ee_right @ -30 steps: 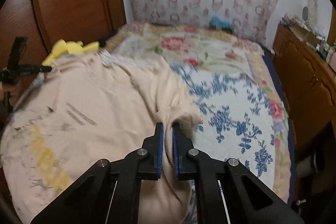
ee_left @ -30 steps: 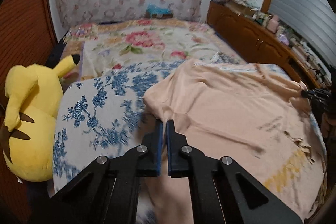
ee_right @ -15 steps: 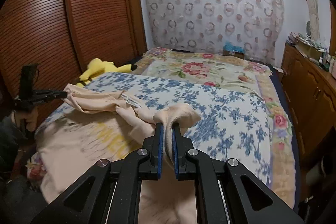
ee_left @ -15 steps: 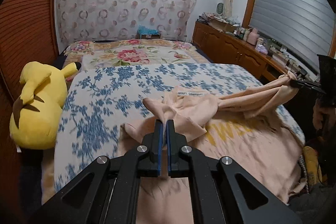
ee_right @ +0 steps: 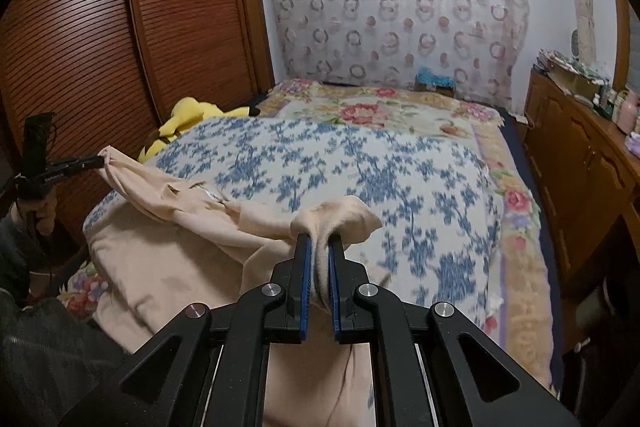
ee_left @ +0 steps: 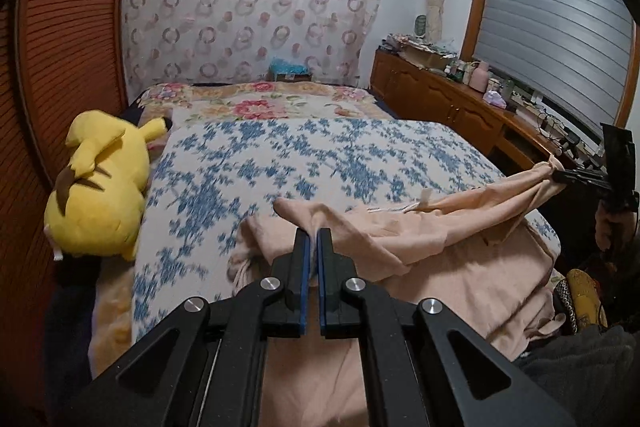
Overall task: Fold small clothes
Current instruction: 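Lift the hem with both tools, fold it toward the collar, release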
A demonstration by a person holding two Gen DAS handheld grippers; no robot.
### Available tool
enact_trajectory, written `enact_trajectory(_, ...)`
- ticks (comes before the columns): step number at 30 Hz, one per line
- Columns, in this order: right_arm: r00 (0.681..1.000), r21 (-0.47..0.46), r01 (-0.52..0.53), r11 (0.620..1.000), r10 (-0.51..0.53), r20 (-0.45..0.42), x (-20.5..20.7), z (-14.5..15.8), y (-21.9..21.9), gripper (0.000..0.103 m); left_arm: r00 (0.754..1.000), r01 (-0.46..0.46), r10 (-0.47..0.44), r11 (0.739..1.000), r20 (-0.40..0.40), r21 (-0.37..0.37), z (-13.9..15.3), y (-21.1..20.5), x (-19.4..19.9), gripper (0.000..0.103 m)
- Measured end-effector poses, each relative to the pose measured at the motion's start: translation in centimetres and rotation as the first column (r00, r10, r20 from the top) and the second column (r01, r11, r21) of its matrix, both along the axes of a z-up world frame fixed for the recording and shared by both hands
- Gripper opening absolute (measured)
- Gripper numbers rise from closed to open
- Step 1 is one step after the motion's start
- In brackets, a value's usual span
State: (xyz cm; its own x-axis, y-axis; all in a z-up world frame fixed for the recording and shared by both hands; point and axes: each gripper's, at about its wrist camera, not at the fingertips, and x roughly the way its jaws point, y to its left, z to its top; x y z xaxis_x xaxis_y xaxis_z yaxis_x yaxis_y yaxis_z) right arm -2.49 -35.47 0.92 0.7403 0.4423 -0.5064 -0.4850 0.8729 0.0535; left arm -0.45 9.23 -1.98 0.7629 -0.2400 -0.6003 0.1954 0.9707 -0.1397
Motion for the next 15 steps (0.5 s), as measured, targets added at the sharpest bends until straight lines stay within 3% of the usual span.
enact_trajectory(5, 0.999, -0.003, -0.003, 1.000, 0.003, -0.037, -1.3, -0.1, -0.1, 0.008, 1.000, -0.012, 0.012, 1.000, -0.024, 0.004, -1.6, 0.4, -1.6, 0.004)
enact_trajectory(10, 0.993, -0.031, 0.003, 1.000, -0.007, -0.114, -0.3, -2.0, 0.8, 0.008, 0.994, -0.025, 0.025, 1.000, -0.108, 0.005, -5.1, 0.7, -1.2, 0.004)
enact_trajectory(13, 0.988, -0.068, 0.019, 0.998, -0.029, -0.149, 0.6, -2.9, 1.4, 0.008, 0.994, -0.025, 0.027, 1.000, -0.105, 0.018, -5.4, 0.7, -1.2, 0.005)
enact_trajectory(15, 0.987, -0.075, 0.019, 0.997, -0.031, -0.155, 0.9, -2.9, 1.7, 0.010, 0.996, -0.028, 0.029, 0.999, -0.090, 0.021, -4.9, 0.7, -1.3, 0.011)
